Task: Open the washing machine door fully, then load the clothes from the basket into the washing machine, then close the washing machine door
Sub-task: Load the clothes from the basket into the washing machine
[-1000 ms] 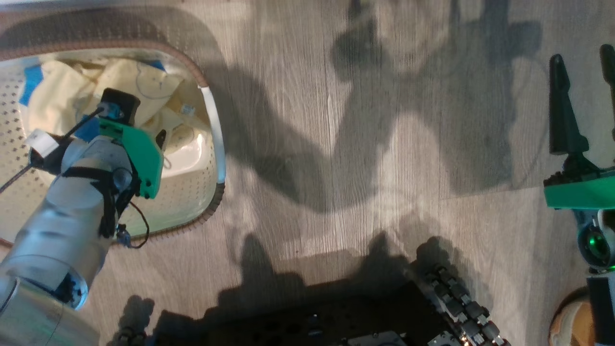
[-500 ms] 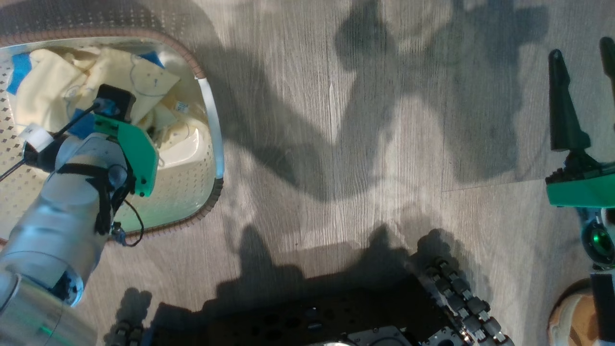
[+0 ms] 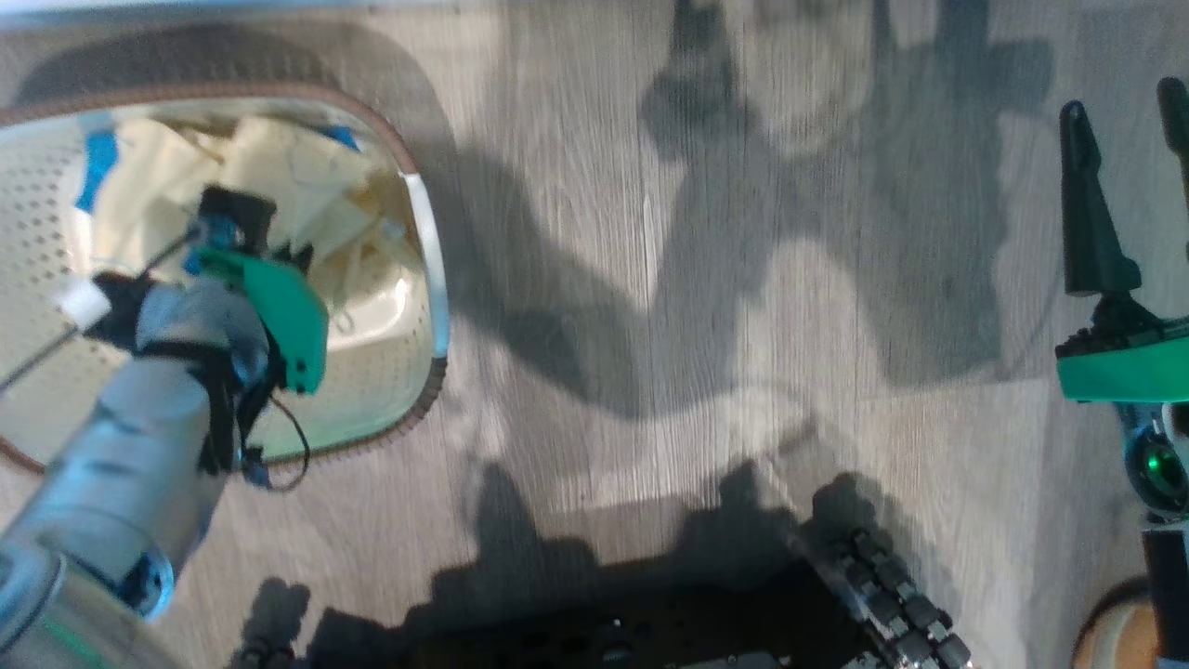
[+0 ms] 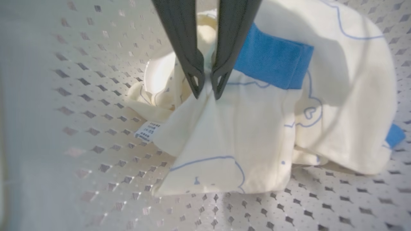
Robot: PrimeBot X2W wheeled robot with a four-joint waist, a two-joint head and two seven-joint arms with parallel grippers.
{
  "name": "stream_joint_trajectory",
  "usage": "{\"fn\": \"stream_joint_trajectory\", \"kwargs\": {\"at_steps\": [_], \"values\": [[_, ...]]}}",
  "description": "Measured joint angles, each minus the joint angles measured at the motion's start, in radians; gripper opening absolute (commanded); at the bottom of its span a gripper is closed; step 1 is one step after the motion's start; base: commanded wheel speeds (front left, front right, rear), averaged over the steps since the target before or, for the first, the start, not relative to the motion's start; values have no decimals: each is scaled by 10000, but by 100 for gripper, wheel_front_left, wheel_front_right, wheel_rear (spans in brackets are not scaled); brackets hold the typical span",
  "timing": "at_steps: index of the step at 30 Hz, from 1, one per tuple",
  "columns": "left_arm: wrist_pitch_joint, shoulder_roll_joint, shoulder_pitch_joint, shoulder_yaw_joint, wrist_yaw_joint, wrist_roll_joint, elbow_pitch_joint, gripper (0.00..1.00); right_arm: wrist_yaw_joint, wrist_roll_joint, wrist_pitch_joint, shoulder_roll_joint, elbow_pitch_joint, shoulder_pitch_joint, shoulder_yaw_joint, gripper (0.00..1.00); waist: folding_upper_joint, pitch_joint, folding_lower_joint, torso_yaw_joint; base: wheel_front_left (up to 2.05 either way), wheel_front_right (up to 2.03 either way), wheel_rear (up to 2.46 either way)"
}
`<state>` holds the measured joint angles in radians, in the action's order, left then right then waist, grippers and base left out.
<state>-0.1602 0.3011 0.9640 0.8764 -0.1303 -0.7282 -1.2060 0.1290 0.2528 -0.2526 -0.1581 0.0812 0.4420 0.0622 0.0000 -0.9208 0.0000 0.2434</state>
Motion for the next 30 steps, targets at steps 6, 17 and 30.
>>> {"fn": "stream_joint_trajectory", "kwargs": {"at_steps": [6,17,30], "values": [[-633,-36,-846,249,2,-554,109,0,0,-2,-25,56,316,-107,38,100,0,1004,-1,-111,0,0,0],[-880,-6,-2099,-635,0,-988,1419,0,0,25,-25,75,800,-1338,4,100,1,3214,-1,-420,0,0,0],[-880,153,-4909,-3776,0,280,4023,0,0,113,-25,96,1252,-2892,-176,100,1,6066,-2,-1061,0,0,0]]}}
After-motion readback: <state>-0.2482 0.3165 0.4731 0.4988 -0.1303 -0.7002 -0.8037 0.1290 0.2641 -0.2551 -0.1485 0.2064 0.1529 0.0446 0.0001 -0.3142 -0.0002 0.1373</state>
